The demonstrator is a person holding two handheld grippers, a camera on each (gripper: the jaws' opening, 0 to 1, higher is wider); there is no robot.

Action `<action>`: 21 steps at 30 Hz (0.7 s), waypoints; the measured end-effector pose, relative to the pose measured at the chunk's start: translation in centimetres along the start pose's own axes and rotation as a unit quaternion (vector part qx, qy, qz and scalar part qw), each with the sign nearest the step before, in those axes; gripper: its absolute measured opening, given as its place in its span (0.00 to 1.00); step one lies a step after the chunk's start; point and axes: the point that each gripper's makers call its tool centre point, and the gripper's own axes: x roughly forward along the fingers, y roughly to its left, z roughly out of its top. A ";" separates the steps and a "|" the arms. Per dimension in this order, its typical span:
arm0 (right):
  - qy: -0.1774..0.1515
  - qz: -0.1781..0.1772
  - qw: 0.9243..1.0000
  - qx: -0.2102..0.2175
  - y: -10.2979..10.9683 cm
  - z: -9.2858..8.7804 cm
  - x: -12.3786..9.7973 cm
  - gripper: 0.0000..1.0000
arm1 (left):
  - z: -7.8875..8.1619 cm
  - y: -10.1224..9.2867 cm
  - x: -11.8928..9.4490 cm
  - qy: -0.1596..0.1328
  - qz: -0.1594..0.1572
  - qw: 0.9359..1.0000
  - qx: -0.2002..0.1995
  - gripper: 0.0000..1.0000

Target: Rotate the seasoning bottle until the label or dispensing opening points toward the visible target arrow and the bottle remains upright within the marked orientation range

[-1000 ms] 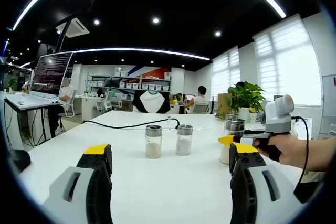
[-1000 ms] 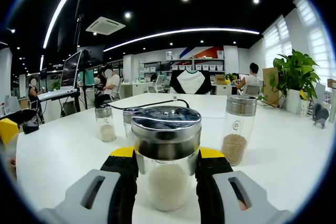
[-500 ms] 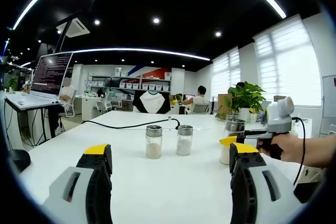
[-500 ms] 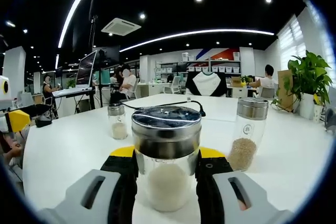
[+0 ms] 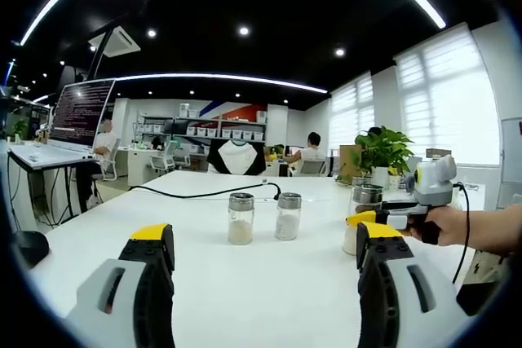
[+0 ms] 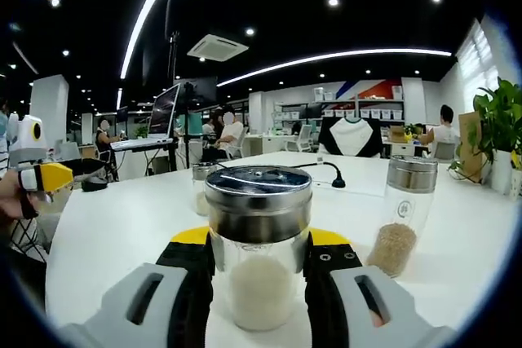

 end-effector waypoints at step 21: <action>0.001 0.080 0.997 -0.010 0.8 0.1 -0.1 0.41 | 0.0 0.1 -0.1 0.001 0.001 1.000 -0.007 0.98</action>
